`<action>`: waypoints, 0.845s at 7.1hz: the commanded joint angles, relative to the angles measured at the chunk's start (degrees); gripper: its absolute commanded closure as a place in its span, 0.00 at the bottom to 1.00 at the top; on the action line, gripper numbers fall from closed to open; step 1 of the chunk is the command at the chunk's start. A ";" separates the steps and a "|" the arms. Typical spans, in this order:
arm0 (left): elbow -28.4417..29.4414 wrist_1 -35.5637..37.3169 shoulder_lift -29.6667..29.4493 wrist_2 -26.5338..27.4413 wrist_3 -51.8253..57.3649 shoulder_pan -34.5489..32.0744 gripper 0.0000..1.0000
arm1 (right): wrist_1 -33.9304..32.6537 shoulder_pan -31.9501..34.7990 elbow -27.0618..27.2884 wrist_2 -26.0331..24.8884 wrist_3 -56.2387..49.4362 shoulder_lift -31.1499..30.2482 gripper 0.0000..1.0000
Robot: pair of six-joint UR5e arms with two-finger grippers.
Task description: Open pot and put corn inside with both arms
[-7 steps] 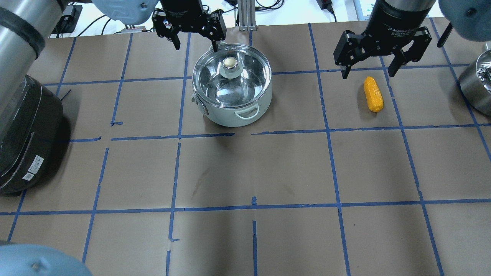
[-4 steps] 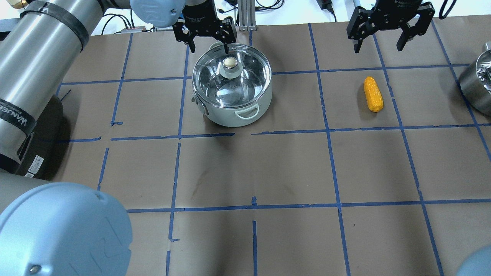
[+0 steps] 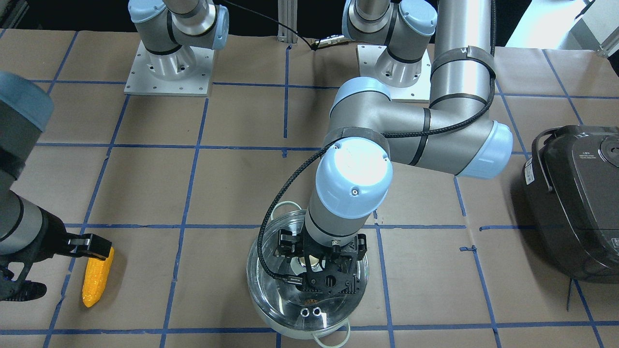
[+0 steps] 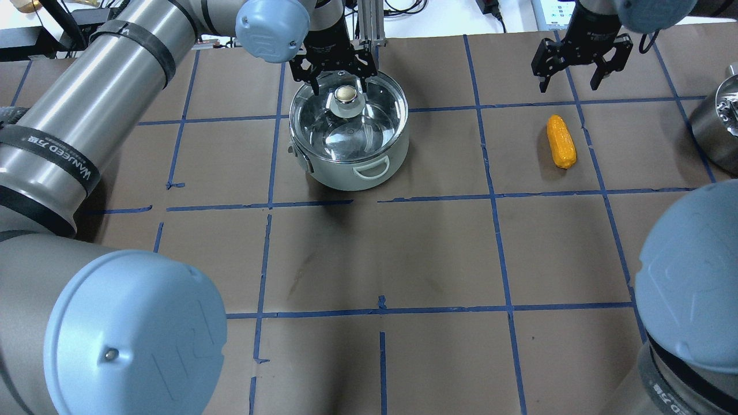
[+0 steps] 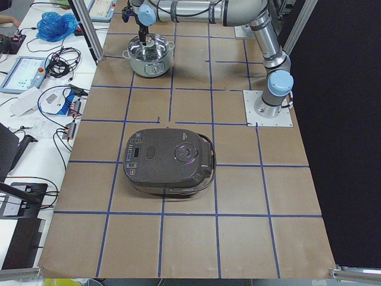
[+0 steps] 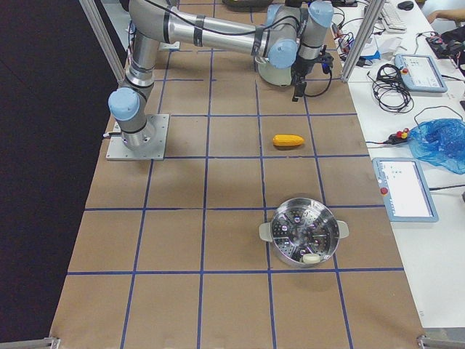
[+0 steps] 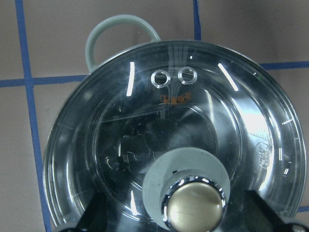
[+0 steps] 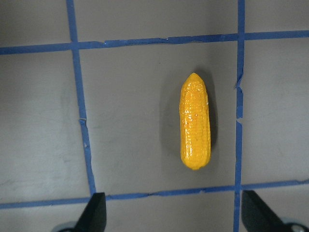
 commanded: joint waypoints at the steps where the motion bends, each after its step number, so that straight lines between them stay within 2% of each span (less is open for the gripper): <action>1: -0.21 0.05 -0.26 -0.03 -1.46 -1.15 0.00 | -14.88 -2.76 8.85 -0.18 -3.16 4.01 0.00; 2: -0.30 0.31 -0.17 0.15 -0.94 -1.24 0.00 | -15.63 -3.11 11.85 -0.19 -3.16 4.37 0.06; 3: -0.38 1.10 -0.08 0.15 -0.33 -1.24 0.61 | -15.72 -3.20 12.49 -0.19 -3.16 4.72 0.06; 4: -0.47 0.93 -0.17 0.23 -0.93 -1.24 0.85 | -15.72 -3.20 12.50 -0.19 -3.34 5.24 0.12; 5: -0.65 0.93 -0.08 0.15 -0.85 -1.24 0.92 | -16.51 -3.20 11.80 -0.19 -3.60 6.38 0.27; 6: -0.74 0.93 0.01 0.41 -0.59 -1.24 0.98 | -18.34 -3.20 11.80 -0.19 -3.60 6.74 0.53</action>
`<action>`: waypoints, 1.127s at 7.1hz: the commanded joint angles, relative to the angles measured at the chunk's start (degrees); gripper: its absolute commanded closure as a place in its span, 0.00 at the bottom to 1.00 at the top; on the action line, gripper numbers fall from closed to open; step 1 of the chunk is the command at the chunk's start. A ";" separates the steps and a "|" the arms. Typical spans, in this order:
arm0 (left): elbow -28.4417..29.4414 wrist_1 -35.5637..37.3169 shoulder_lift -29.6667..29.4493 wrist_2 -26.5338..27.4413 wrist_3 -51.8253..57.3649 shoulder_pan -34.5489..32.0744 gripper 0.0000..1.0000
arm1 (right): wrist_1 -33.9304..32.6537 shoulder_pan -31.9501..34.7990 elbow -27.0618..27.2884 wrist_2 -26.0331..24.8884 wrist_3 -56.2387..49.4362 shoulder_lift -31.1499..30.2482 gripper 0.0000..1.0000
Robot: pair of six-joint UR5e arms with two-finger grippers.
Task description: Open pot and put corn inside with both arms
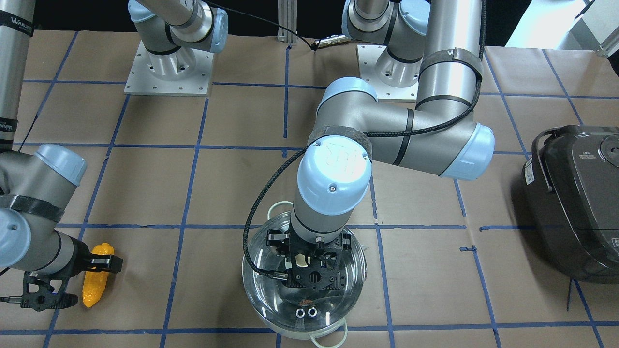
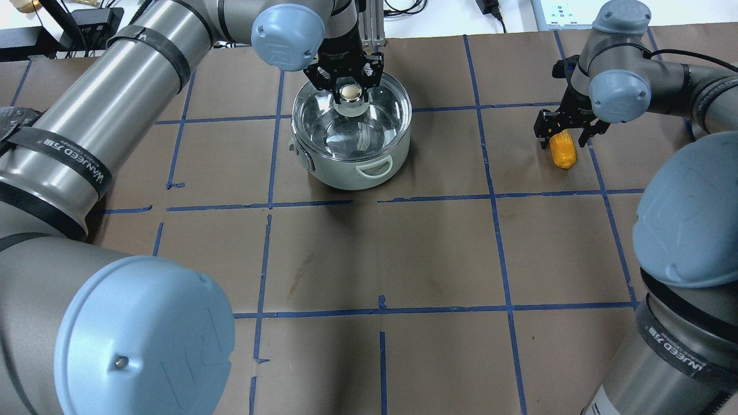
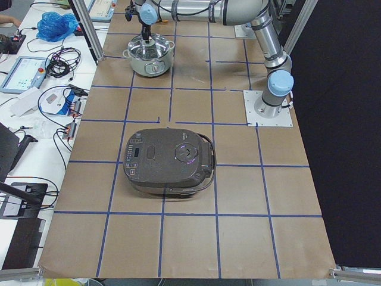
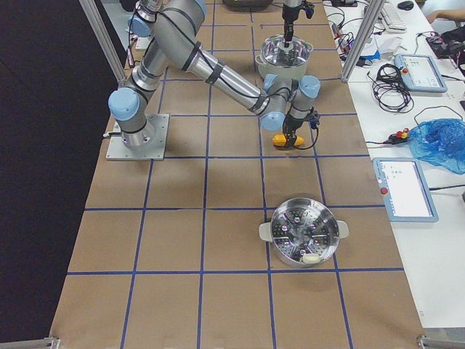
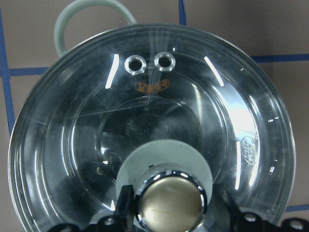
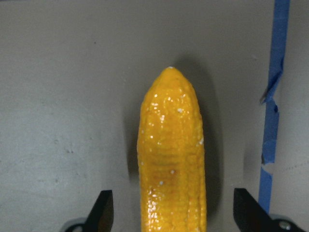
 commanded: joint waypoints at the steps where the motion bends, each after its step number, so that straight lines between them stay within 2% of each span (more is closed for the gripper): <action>1: 0.21 -0.16 0.78 0.53 0.36 0.00 0.98 | -1.62 -0.02 -0.14 0.26 -0.02 0.74 0.77; 2: 0.47 -1.38 2.53 0.62 0.36 0.00 0.98 | -1.89 -0.02 -0.49 0.18 -0.28 0.48 0.90; 3: 0.56 -4.96 5.85 0.88 0.36 0.00 0.98 | -0.76 0.06 -3.71 -0.17 -0.29 0.12 0.92; 4: 0.65 -8.82 9.80 0.89 0.62 0.43 0.98 | 6.48 0.85 -9.84 -0.09 0.06 -0.75 0.93; 5: 0.39 -12.87 12.89 3.23 3.24 1.48 0.98 | 13.07 3.29 -16.42 0.08 1.37 -2.32 0.96; 6: -0.57 -13.60 14.48 4.48 6.48 4.71 0.98 | 17.32 8.28 -22.41 0.00 3.30 -2.34 0.96; 7: -0.67 -15.78 15.98 4.40 10.69 8.92 0.98 | 18.67 13.63 -26.47 0.61 6.45 -2.08 0.95; 8: -0.84 -17.20 17.82 4.40 14.82 12.62 0.98 | 18.33 19.26 -27.81 0.87 16.49 -2.08 0.95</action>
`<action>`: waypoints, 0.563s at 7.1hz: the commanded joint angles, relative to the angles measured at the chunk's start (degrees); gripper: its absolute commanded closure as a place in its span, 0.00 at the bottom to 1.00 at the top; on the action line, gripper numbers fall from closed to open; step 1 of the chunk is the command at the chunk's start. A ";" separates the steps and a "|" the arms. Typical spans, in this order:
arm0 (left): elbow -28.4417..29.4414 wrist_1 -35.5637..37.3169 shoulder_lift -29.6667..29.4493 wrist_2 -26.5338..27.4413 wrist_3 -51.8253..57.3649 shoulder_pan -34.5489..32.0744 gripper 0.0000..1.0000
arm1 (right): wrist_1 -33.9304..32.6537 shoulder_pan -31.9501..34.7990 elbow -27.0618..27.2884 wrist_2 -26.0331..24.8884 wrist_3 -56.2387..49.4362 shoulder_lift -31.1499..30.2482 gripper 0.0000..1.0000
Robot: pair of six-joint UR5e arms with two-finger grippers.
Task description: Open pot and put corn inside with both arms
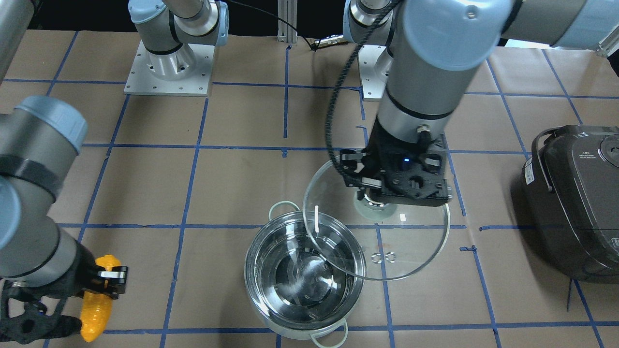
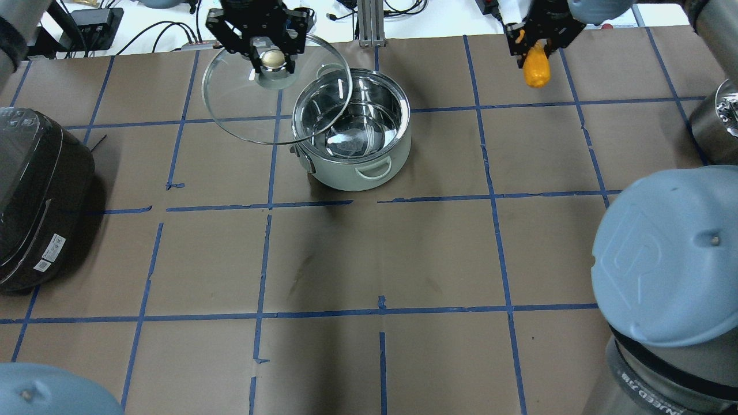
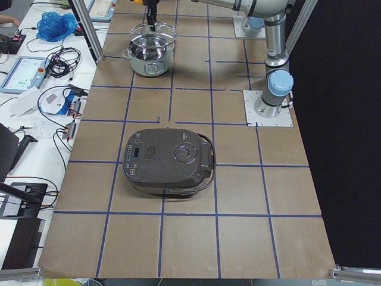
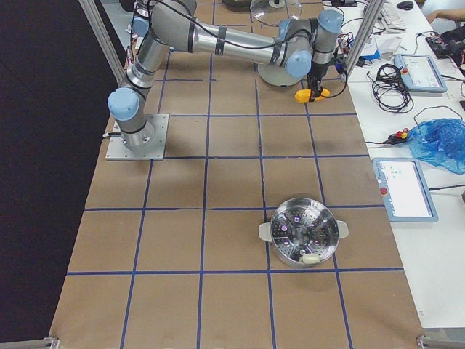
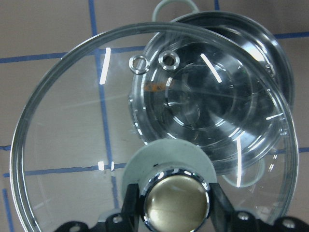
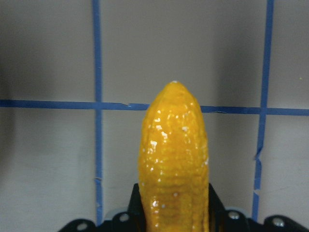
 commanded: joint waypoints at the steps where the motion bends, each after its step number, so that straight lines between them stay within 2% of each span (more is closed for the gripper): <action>1: -0.61 -2.29 2.66 -0.06 8.86 8.06 0.98 | 0.58 11.94 -3.89 0.39 20.98 0.96 0.95; 2: -1.83 -1.95 2.67 -0.50 11.95 10.71 0.98 | -1.95 17.04 -4.59 0.74 29.98 2.88 0.94; 3: -3.50 -0.73 1.80 -0.42 15.20 13.00 0.98 | -6.50 20.05 -5.90 3.18 34.50 5.95 0.94; 4: -6.12 4.77 -0.30 -1.64 15.84 13.89 0.98 | -7.16 21.47 -6.18 3.46 33.33 7.46 0.94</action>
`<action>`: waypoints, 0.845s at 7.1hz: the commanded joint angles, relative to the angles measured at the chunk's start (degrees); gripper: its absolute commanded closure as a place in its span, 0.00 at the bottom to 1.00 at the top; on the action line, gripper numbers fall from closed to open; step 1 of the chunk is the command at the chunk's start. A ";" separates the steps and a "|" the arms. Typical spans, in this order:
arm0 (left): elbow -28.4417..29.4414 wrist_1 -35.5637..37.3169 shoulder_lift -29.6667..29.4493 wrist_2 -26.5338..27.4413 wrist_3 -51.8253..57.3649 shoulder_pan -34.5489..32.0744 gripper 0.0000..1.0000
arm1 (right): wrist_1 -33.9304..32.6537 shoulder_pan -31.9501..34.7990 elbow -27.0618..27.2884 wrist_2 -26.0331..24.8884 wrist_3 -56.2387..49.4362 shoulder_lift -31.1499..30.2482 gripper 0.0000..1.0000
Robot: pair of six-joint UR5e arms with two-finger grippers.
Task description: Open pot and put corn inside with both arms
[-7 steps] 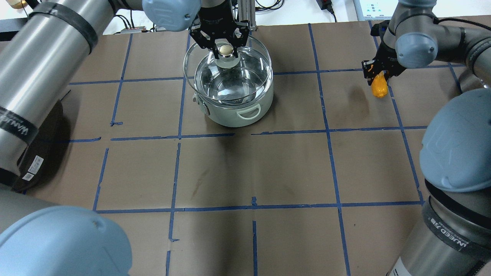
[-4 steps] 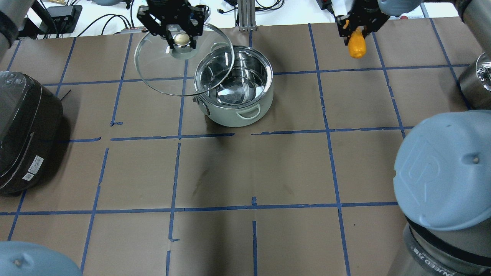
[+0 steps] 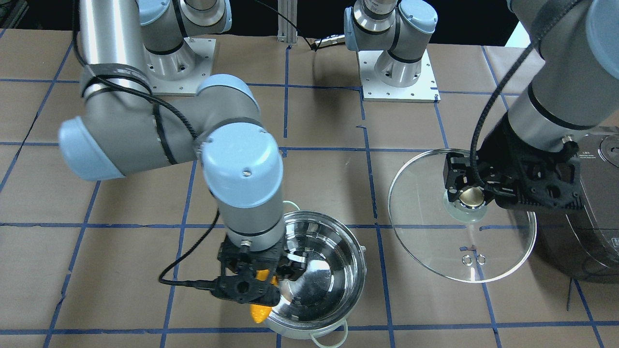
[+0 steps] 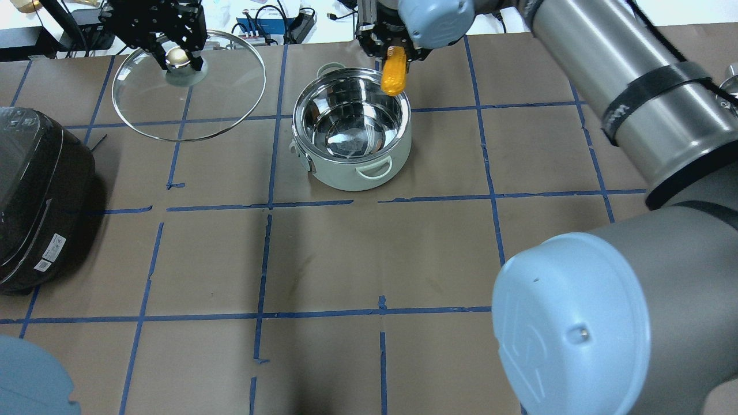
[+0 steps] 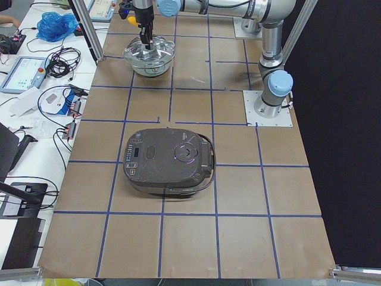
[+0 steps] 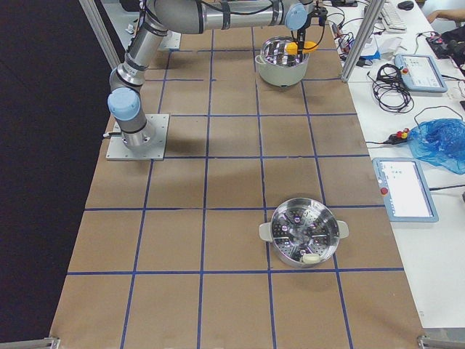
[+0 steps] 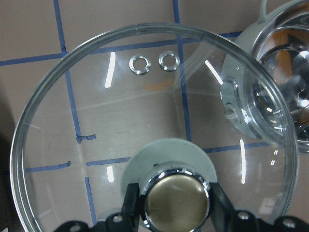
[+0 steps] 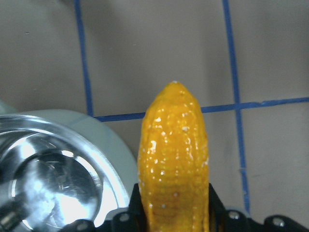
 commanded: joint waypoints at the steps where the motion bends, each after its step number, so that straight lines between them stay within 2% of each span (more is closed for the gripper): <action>1: -6.12 10.15 -4.17 -1.98 3.52 2.49 0.98 | -2.22 3.23 -0.50 0.85 2.37 2.80 0.92; 2: -8.77 13.95 -5.93 -2.08 5.53 3.28 0.98 | -2.91 4.28 -0.06 0.24 1.77 4.02 0.92; 3: -9.84 14.25 -6.73 -2.17 5.99 4.76 0.98 | -4.23 4.64 0.64 0.15 -3.90 4.47 0.93; 4: -9.94 14.25 -9.17 -2.25 7.39 5.91 0.98 | -4.24 4.64 2.22 -0.98 -4.13 4.38 0.92; 5: -9.85 17.56 -13.11 -2.52 7.83 6.62 0.98 | -4.67 4.73 3.54 -0.91 -2.82 4.56 0.91; 6: -9.85 18.46 -14.98 -3.65 8.62 6.80 0.98 | -4.77 4.73 4.59 -0.99 -2.81 4.47 0.84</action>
